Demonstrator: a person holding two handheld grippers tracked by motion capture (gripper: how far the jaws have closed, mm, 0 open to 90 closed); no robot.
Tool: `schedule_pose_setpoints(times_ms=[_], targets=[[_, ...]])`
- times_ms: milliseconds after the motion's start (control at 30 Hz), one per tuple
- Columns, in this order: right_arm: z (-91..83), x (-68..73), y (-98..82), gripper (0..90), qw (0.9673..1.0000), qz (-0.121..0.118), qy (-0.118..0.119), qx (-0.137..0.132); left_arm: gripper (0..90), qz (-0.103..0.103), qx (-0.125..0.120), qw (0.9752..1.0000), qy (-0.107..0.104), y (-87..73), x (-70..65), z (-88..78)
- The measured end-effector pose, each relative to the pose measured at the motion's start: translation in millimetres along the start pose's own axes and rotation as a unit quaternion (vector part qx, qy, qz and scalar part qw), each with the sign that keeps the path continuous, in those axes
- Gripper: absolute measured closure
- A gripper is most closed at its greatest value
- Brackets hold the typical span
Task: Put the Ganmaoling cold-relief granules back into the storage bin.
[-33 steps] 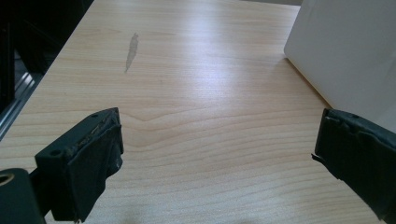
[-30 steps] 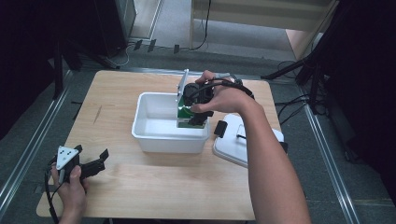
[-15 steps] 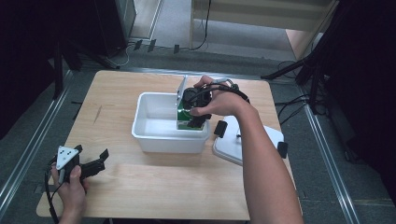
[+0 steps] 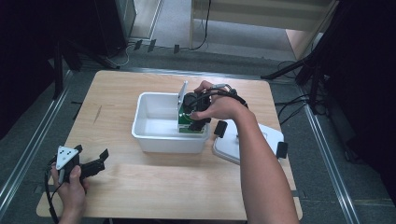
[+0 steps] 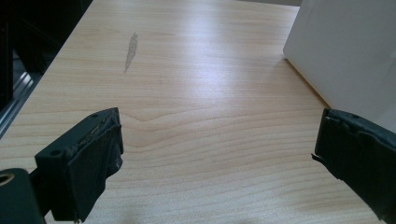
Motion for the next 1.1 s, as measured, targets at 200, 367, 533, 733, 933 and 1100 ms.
schedule_pose_setpoints(times_ms=[200,367,533,733,933,1100], targets=[[1.2,-0.6,-4.1,15.1,1.0000,0.004,0.001,-0.005,1.7,0.000,0.000,1.0000,0.000,0.0,0.0,0.0],[2.0,-1.7,-8.7,15.0,0.9999,0.014,0.001,-0.006,1.7,0.001,0.001,1.0000,0.000,0.0,0.0,0.0],[3.9,-1.9,-9.2,15.0,0.9998,0.016,0.003,-0.007,1.7,0.001,0.001,1.0000,0.000,0.0,-0.2,0.1],[10.4,-2.3,-9.9,14.9,0.9999,0.011,0.007,-0.006,1.7,0.001,0.000,1.0000,-0.001,-0.1,-0.1,-0.1],[16.7,-2.5,-9.5,14.9,0.9999,0.014,0.007,0.002,1.7,0.000,0.000,1.0000,0.000,-0.1,0.0,-0.1],[23.4,-2.7,-10.4,14.8,0.9998,0.018,0.010,0.008,1.7,0.001,0.000,1.0000,-0.001,-0.1,0.0,-0.1]])
Point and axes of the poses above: each handheld gripper's, and its own axes: z roughly forward along the jaws, y roughly out of its top, x roughly to its left, the point moved 1 cm from there along z, roughly forward along the jaws, and after that the axes turned 10 degrees about z, right-handed, at the moved point
